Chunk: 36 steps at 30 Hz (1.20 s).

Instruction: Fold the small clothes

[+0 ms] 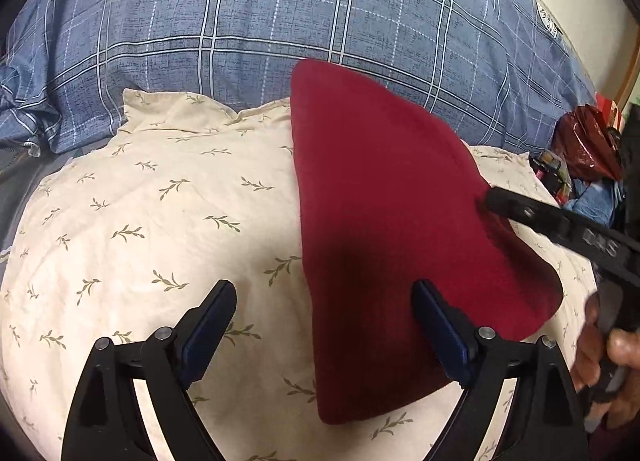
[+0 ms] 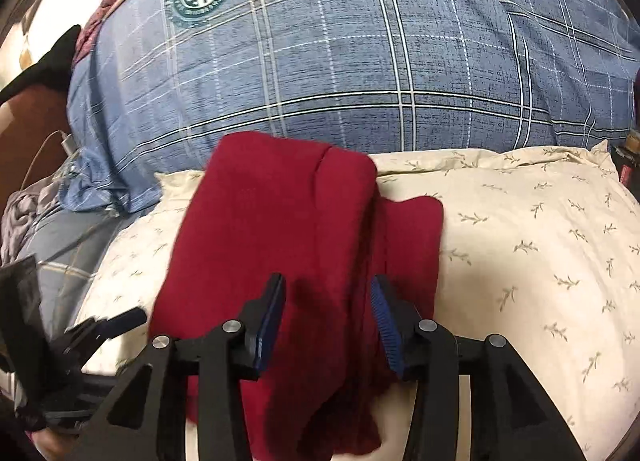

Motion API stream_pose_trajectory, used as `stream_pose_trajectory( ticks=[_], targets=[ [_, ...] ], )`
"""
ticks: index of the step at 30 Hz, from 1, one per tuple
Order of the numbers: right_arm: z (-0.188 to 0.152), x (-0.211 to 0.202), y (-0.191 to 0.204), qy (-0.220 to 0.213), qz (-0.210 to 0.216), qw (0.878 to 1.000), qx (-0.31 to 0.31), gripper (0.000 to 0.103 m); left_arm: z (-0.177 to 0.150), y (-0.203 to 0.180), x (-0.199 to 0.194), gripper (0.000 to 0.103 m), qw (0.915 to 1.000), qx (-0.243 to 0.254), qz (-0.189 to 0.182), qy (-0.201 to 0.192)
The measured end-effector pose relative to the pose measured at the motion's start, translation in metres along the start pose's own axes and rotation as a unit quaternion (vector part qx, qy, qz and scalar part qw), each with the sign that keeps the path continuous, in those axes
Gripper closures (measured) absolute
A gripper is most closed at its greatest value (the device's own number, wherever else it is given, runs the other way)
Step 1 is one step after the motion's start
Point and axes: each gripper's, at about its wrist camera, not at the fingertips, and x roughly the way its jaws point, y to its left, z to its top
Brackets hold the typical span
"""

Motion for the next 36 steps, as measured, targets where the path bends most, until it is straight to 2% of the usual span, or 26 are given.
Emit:
stream_pose_trajectory(
  ticks=[1, 2, 3, 4, 6, 8, 9, 11, 12, 14, 19, 20, 22, 25, 27, 29, 32, 35, 36],
  targets=[
    [0.002, 0.004, -0.002, 0.003, 0.001, 1.000, 0.007, 0.057, 0.000, -0.001, 0.000, 0.012, 1.0000, 0.001, 0.001, -0.001],
    [0.005, 0.011, -0.007, 0.008, 0.007, 1.000, 0.017, 0.062, 0.000, -0.001, 0.000, 0.012, 1.0000, 0.002, 0.001, -0.001],
    [0.006, 0.016, -0.008, 0.011, 0.012, 1.000, 0.021, 0.078, 0.000, -0.001, 0.000, 0.012, 1.0000, 0.003, 0.001, 0.000],
    [0.007, 0.020, -0.010, 0.014, 0.017, 1.000, 0.021, 0.087, 0.000, 0.000, 0.001, 0.012, 1.0000, 0.003, 0.000, 0.000],
    [0.008, 0.022, -0.008, 0.010, 0.017, 1.000, 0.009, 0.093, 0.001, 0.000, 0.000, 0.012, 1.0000, 0.002, -0.001, 0.000],
    [0.008, 0.014, -0.003, -0.006, 0.006, 1.000, -0.012, 0.094, 0.002, 0.001, 0.000, 0.012, 1.0000, 0.001, -0.002, 0.001],
    [0.007, 0.007, 0.000, -0.023, -0.011, 0.999, -0.030, 0.100, 0.003, 0.001, 0.000, 0.012, 1.0000, 0.001, -0.002, 0.000],
    [0.005, 0.004, 0.001, -0.035, -0.053, 0.997, -0.050, 0.100, 0.004, 0.001, -0.001, 0.012, 1.0000, 0.001, -0.001, -0.002],
    [0.003, 0.013, -0.005, -0.023, -0.055, 0.997, -0.043, 0.100, 0.004, 0.000, 0.000, 0.012, 1.0000, 0.003, -0.003, -0.003],
    [-0.001, 0.023, -0.013, -0.008, -0.032, 0.999, -0.016, 0.100, 0.004, 0.000, 0.003, 0.012, 1.0000, 0.005, -0.001, 0.000],
    [0.003, 0.012, -0.009, -0.012, -0.025, 0.999, -0.019, 0.098, 0.005, 0.001, 0.004, 0.012, 1.0000, 0.002, -0.001, 0.001],
    [0.004, 0.008, -0.010, -0.015, -0.020, 1.000, -0.016, 0.095, 0.005, 0.001, 0.004, 0.012, 1.0000, 0.002, 0.000, 0.000],
    [0.003, -0.001, -0.012, -0.024, -0.014, 1.000, -0.005, 0.094, 0.005, 0.001, 0.003, 0.012, 1.0000, 0.001, 0.000, -0.002],
    [0.001, -0.013, -0.015, -0.035, 0.024, 0.999, 0.019, 0.092, 0.004, 0.002, 0.003, 0.012, 1.0000, -0.001, -0.002, -0.002],
    [-0.001, -0.014, -0.010, -0.031, 0.050, 0.998, 0.012, 0.086, 0.005, 0.002, 0.004, 0.012, 1.0000, -0.003, -0.004, -0.003],
    [-0.006, -0.007, -0.004, -0.021, 0.050, 0.999, -0.002, 0.074, 0.004, 0.002, 0.004, 0.012, 1.0000, -0.003, -0.005, -0.004],
    [-0.015, 0.015, -0.006, 0.011, 0.034, 0.999, -0.005, 0.074, 0.005, 0.003, 0.004, 0.012, 1.0000, -0.003, -0.009, -0.002],
    [-0.015, 0.005, -0.012, -0.001, 0.052, 0.999, 0.010, 0.071, 0.007, 0.004, 0.005, 0.012, 0.9997, -0.004, -0.023, -0.002],
    [-0.013, 0.001, -0.017, -0.005, 0.052, 0.999, 0.015, 0.056, 0.008, 0.005, 0.006, 0.012, 0.9994, -0.006, -0.035, -0.002]
  ],
)
